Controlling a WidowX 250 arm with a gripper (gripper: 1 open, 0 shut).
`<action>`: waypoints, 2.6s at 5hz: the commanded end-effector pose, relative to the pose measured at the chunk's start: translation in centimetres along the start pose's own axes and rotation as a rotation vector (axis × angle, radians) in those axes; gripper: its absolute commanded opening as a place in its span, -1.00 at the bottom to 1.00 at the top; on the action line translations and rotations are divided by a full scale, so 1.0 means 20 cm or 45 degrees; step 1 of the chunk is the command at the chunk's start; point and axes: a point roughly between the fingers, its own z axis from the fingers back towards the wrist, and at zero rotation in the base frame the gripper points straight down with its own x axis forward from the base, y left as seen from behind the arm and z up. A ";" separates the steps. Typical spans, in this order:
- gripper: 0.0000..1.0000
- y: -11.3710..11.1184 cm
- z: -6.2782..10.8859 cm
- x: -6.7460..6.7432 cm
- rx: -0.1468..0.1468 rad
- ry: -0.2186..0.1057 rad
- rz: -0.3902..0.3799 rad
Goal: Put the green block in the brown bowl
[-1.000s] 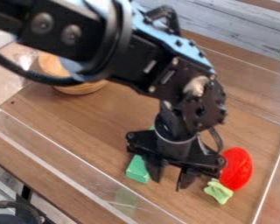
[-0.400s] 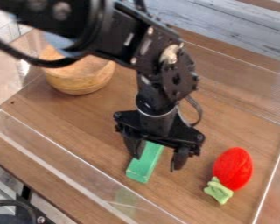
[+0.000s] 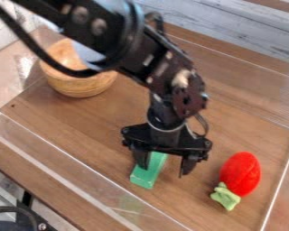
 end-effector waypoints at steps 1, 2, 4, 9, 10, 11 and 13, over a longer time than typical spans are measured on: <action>1.00 -0.01 0.05 0.03 0.010 -0.028 -0.011; -1.00 -0.04 0.03 0.01 0.014 -0.017 -0.002; -1.00 -0.13 0.14 0.07 0.036 -0.008 -0.115; 1.00 0.04 0.35 0.33 0.056 -0.071 0.126; 1.00 0.08 0.28 0.29 0.067 -0.062 0.197; 1.00 0.11 0.18 0.25 0.067 -0.049 0.287; 1.00 0.09 -0.01 0.21 0.042 -0.023 0.346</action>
